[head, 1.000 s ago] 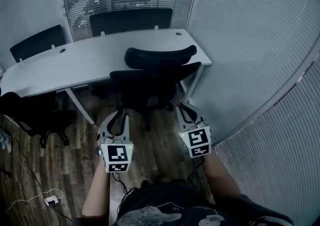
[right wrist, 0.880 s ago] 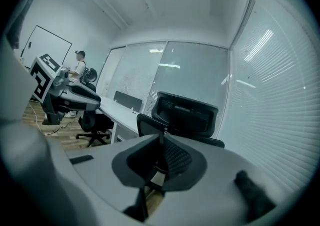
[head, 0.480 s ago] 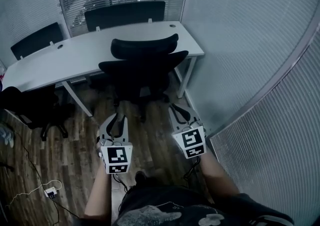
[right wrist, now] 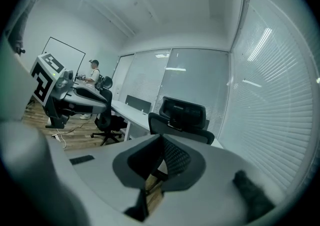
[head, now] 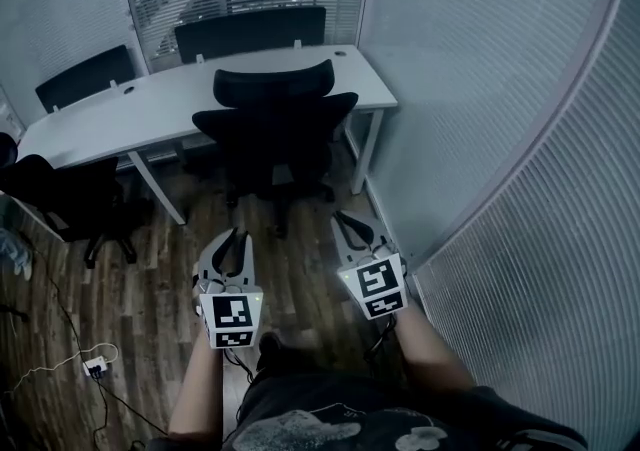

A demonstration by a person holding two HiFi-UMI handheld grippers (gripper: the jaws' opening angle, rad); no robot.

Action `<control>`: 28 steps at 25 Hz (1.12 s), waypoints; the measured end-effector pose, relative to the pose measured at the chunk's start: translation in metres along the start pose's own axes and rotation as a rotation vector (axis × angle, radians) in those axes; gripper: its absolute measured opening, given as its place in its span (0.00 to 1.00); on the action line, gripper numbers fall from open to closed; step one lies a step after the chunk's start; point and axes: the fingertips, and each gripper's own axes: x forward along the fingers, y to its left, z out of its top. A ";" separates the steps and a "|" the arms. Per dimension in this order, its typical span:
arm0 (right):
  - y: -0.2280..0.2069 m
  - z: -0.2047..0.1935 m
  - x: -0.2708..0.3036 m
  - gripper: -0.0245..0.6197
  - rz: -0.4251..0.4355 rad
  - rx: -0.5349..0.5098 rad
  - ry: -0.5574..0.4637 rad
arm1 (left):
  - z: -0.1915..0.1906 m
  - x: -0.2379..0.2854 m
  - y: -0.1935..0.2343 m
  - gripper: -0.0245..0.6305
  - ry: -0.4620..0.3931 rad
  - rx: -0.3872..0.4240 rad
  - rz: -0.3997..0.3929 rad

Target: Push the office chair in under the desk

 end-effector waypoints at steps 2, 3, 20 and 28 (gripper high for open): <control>0.007 -0.002 -0.019 0.08 0.021 0.002 -0.002 | 0.002 -0.017 -0.011 0.14 0.001 -0.008 0.015; 0.011 -0.003 -0.030 0.08 0.038 0.006 -0.008 | 0.004 -0.026 -0.016 0.14 0.000 -0.012 0.023; 0.060 0.004 -0.116 0.07 0.101 0.020 -0.059 | 0.015 -0.131 -0.042 0.12 -0.014 -0.112 0.089; 0.105 0.012 -0.172 0.07 0.067 0.021 -0.013 | 0.004 -0.199 -0.051 0.12 -0.004 -0.160 0.030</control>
